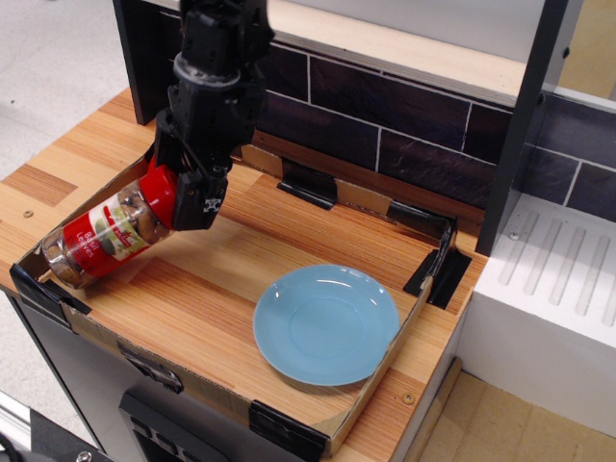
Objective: Topple basil bottle
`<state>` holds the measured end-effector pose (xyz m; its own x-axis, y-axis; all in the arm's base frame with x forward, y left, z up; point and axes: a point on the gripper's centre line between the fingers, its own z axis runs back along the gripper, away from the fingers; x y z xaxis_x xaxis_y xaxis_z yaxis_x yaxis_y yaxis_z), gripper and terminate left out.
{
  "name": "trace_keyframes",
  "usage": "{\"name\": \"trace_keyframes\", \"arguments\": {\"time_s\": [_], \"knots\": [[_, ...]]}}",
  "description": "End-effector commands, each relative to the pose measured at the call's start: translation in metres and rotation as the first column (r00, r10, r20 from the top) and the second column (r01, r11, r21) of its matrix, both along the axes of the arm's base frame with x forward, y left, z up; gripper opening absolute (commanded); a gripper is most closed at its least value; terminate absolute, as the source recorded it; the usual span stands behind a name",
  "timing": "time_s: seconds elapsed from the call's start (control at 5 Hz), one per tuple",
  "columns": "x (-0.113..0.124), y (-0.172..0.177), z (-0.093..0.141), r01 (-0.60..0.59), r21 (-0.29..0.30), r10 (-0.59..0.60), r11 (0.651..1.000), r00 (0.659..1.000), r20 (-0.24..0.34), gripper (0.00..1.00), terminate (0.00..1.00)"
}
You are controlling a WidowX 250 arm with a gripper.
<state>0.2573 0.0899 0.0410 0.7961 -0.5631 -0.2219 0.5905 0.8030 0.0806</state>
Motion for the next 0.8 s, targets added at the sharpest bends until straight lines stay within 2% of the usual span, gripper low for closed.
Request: {"name": "trace_keyframes", "arguments": {"time_s": [0.0,0.2,0.6], "knots": [[0.022,-0.003,-0.002,0.077,-0.092,-0.063,0.993,0.986,0.153,0.0,0.0],[0.02,-0.005,0.0,0.087,-0.083,-0.07,0.993,0.978,0.196,1.0,0.0],[0.016,-0.004,0.01,0.062,-0.095,-0.039,0.994,0.974,0.223,1.0,0.0]]}}
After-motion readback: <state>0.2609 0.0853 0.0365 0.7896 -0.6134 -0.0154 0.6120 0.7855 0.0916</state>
